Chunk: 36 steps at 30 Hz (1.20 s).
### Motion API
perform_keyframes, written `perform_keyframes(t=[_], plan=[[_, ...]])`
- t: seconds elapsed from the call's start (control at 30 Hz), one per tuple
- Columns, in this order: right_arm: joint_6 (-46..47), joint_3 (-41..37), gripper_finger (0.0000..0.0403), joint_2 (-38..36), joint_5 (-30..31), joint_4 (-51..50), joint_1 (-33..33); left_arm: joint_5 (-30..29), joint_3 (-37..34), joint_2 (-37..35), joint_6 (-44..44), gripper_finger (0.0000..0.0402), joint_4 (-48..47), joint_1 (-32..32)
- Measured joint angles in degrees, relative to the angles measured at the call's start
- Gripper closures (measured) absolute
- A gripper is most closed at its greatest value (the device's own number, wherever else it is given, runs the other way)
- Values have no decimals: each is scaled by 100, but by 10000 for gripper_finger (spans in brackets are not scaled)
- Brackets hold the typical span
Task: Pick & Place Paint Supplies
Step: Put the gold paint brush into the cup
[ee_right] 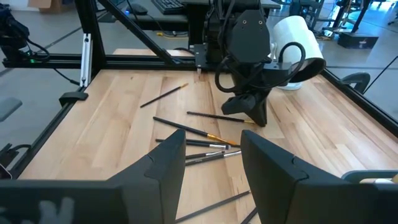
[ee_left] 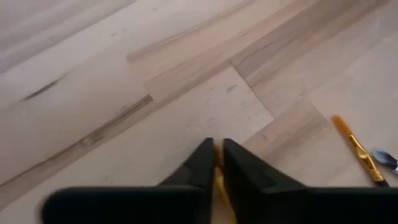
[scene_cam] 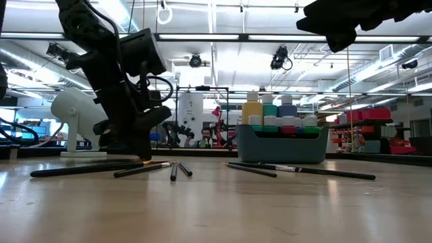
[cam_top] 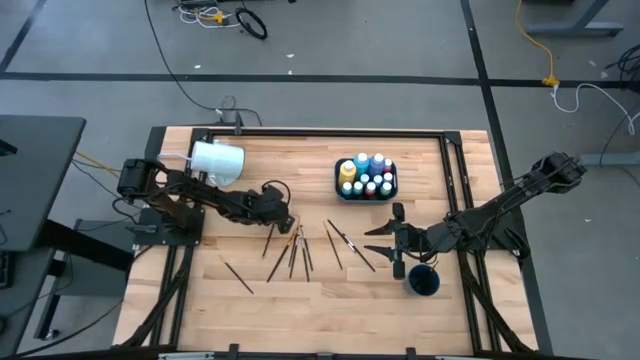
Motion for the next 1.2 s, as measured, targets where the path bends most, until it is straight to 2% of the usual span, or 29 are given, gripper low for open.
perform_keyframes(t=[0.07, 0.4, 0.57, 0.7, 0.83, 0.9, 1.07, 1.13, 1.2], plan=[[0, 0, 245, 0, 0, 0, 0, -4, 0, 0, 91, 391, 66, -2], [-151, 0, 245, 0, 4, 10, -10, 178, 31, -234, 1088, 395, 1178, -90], [-122, -4, 245, 0, 193, 172, -232, 590, 101, -805, 2112, 397, 2535, -165], [-124, -4, 245, 65, 258, 483, -506, 1493, 112, -1278, 3131, 397, 4329, -183], [-411, -4, 245, 375, -236, 1367, -806, 2571, 120, -1416, 3823, 398, 6142, -183], [-641, -4, 245, 622, -551, 2032, -940, 2838, 120, -1416, 3901, 398, 6591, -183], [-1148, 19, 245, 1343, -749, 3750, -1261, 2836, 118, -1405, 3957, 398, 6547, -209], [-1289, 117, 245, 1575, -959, 3989, -1401, 2835, 118, -1405, 4015, 398, 6571, -209], [-1288, 326, 245, 1782, -1418, 3978, -1556, 2835, 118, -1405, 4077, 398, 6589, -212]])
